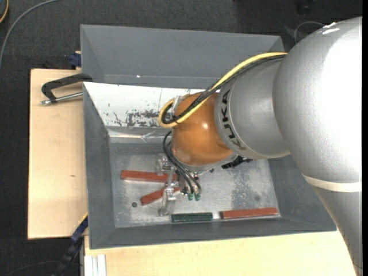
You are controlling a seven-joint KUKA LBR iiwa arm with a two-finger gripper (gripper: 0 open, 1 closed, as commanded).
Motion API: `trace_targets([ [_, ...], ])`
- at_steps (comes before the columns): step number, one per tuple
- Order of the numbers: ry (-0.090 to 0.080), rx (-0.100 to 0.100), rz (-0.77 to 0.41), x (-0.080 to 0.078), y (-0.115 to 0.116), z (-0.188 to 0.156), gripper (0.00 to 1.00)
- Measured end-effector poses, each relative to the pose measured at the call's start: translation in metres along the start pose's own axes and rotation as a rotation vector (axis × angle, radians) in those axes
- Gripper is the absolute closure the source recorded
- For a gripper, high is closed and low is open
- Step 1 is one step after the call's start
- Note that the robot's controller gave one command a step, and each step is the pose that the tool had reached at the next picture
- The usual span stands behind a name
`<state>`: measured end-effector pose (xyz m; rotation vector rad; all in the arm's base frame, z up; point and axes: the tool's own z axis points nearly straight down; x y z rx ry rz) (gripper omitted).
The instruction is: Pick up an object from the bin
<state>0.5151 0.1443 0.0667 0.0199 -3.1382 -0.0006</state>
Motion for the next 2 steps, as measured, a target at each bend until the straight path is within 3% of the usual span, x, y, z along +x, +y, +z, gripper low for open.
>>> trace_targets([
  [1,-0.008,-0.004,0.000,-0.002,0.001,-0.006,1.00],
  [2,-0.018,-0.002,-0.221,0.004,0.001,-0.220,1.00],
])
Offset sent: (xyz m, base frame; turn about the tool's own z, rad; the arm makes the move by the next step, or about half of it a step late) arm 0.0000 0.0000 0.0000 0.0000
